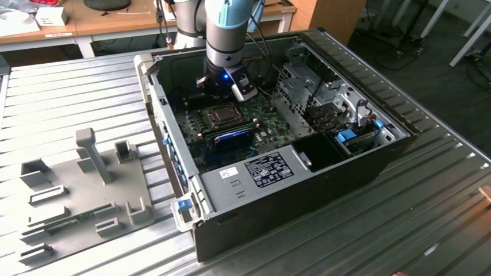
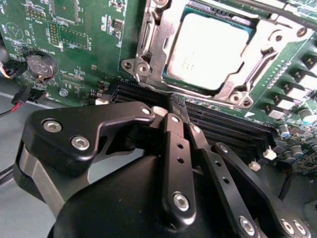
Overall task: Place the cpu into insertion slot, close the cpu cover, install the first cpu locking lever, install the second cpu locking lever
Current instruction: 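Install the first cpu locking lever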
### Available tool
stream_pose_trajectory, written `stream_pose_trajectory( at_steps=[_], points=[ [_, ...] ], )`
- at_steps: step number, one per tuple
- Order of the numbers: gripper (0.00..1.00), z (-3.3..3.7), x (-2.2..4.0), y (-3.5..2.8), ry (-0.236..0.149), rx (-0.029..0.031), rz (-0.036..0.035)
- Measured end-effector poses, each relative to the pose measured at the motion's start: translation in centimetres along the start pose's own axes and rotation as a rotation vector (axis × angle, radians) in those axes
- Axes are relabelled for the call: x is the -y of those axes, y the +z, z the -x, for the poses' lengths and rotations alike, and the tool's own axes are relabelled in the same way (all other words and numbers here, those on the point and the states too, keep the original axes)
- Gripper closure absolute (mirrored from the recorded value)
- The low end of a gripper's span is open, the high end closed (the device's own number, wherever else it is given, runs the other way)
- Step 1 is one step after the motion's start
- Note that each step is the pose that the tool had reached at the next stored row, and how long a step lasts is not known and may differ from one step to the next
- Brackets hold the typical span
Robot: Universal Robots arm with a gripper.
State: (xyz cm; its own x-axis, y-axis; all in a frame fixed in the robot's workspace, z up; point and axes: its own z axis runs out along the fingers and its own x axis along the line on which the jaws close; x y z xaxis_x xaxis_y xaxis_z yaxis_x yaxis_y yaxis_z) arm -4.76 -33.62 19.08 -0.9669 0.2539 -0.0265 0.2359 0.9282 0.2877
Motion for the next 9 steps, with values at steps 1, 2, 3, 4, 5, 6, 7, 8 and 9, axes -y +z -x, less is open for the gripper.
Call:
stream_pose_trajectory(
  at_steps=[1, 2, 3, 4, 5, 6, 7, 8, 9],
  points=[
    [0.90, 0.00, 0.00, 0.00, 0.000, 0.0000, 0.0000],
    [0.90, 0.00, 0.00, 0.01, 0.000, 0.0000, 0.0000],
    [0.90, 0.00, 0.01, 0.03, 0.000, 0.0000, 0.0001],
    [0.90, 0.00, 0.02, 0.05, 0.000, 0.0000, 0.0000],
    [0.90, 0.00, 0.03, 0.07, 0.000, -0.0001, -0.0001],
    [0.90, 0.00, 0.04, 0.08, 0.000, -0.0001, -0.0003],
    [0.90, 0.00, 0.05, 0.11, 0.000, -0.0001, -0.0004],
    [0.90, 0.00, 0.05, 0.13, 0.000, -0.0001, -0.0004],
    [0.90, 0.00, 0.05, 0.13, 0.000, -0.0001, -0.0004]
  ],
)
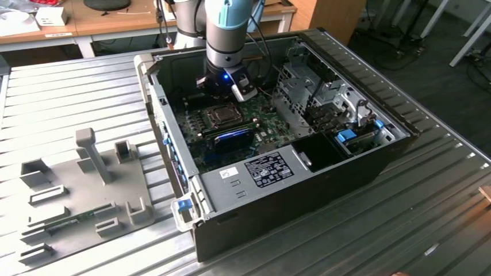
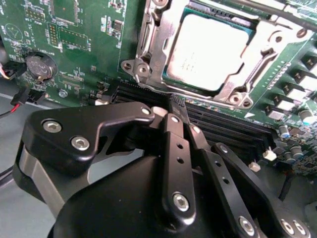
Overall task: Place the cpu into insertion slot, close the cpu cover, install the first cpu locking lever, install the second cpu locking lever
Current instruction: 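Install the first cpu locking lever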
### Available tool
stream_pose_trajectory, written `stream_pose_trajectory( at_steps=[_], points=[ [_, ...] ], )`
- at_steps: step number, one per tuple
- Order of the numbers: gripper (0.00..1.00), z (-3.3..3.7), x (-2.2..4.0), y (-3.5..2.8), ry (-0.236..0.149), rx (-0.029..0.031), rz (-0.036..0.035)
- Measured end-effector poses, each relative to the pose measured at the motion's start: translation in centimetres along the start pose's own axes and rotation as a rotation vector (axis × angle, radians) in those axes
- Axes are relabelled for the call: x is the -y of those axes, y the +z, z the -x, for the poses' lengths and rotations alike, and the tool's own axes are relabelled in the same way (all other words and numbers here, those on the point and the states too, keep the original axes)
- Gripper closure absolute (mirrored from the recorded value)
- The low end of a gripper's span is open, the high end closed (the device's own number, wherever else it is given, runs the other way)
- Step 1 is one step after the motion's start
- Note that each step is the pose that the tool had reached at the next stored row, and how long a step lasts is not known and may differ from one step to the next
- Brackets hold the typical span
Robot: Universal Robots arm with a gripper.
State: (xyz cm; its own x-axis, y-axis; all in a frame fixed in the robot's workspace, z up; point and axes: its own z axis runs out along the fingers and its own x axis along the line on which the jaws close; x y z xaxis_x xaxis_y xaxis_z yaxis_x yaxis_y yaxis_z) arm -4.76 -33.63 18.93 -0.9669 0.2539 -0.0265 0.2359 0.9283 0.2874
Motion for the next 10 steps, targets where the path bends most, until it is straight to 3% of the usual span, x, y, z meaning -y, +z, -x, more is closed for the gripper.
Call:
stream_pose_trajectory(
  at_steps=[10],
  points=[
    [0.90, 0.00, 0.00, 0.02, 0.000, 0.0001, 0.0004]
  ],
)
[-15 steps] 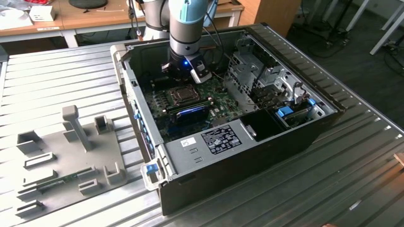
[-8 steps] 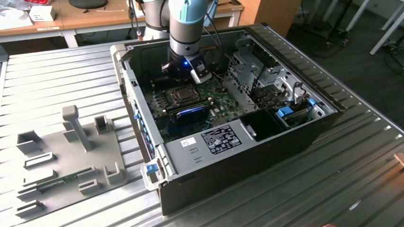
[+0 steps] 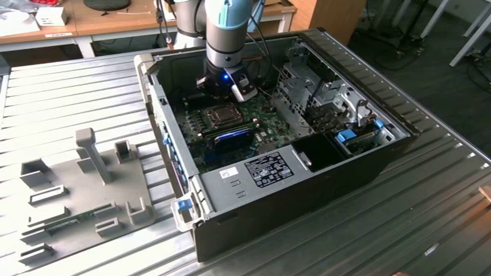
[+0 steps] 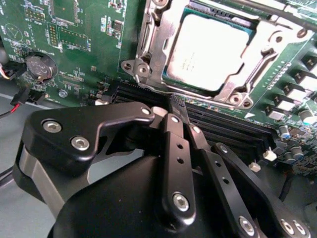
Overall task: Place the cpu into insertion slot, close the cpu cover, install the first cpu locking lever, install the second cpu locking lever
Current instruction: 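Install the first cpu locking lever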
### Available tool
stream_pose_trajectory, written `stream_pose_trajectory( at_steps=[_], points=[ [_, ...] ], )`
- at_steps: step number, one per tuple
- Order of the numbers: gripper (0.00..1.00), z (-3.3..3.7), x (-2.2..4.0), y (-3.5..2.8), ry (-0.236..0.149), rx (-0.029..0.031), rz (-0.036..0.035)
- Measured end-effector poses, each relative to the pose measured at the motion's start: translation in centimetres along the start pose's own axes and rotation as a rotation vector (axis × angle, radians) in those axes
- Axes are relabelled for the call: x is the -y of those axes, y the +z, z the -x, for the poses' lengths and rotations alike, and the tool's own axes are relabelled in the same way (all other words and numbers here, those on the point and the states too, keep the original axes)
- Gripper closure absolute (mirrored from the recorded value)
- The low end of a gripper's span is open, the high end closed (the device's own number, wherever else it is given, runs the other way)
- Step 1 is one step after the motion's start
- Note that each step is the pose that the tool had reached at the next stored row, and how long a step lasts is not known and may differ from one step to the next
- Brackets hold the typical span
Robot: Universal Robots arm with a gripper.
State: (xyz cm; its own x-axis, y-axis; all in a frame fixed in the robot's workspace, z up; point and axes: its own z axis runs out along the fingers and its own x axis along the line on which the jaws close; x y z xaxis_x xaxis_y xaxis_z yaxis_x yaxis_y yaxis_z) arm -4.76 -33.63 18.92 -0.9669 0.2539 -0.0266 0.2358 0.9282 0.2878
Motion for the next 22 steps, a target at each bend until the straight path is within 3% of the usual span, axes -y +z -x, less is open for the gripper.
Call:
stream_pose_trajectory(
  at_steps=[3, 19, 22],
  points=[
    [0.90, 0.01, -0.07, -0.14, 0.000, 0.0005, 0.0012],
    [0.90, 0.07, -0.68, -2.26, 0.000, 0.0000, 0.0001],
    [0.90, 0.07, -0.73, -2.42, 0.000, 0.0000, 0.0003]
  ],
)
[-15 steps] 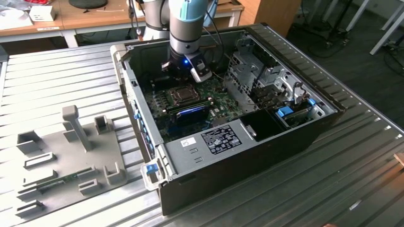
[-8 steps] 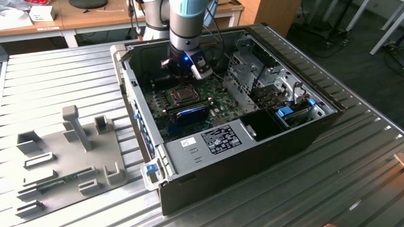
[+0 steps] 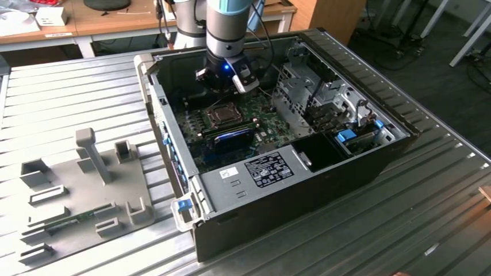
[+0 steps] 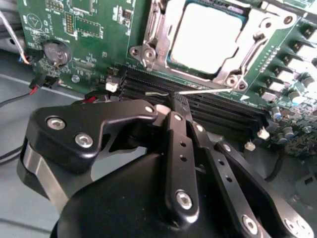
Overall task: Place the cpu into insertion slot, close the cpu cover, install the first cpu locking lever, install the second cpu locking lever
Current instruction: 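Install the first cpu locking lever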
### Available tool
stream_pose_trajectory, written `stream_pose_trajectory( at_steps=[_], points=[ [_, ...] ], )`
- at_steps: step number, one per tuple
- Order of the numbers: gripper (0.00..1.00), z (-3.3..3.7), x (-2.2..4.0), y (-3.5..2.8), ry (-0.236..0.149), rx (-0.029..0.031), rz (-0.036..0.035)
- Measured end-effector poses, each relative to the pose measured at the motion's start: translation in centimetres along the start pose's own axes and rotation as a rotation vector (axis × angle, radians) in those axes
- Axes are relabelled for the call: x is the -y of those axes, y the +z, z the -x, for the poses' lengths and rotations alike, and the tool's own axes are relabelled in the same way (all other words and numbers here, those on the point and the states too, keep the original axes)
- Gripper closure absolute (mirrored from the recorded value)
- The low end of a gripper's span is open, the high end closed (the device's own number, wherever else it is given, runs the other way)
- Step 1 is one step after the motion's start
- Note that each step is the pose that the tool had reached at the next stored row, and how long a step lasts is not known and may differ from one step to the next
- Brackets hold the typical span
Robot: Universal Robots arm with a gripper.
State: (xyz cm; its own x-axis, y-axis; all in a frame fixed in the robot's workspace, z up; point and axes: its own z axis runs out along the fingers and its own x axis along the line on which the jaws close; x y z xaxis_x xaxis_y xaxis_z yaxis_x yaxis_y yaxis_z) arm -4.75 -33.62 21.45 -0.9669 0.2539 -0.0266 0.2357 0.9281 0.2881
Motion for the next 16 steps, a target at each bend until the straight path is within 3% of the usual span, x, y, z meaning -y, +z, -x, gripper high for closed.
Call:
stream_pose_trajectory(
  at_steps=[8, 16],
  points=[
    [0.90, -0.01, 0.02, 0.05, 0.005, 0.0020, 0.0029],
    [0.90, -0.17, 0.09, 0.13, 0.072, 0.0222, 0.0010]
  ],
)
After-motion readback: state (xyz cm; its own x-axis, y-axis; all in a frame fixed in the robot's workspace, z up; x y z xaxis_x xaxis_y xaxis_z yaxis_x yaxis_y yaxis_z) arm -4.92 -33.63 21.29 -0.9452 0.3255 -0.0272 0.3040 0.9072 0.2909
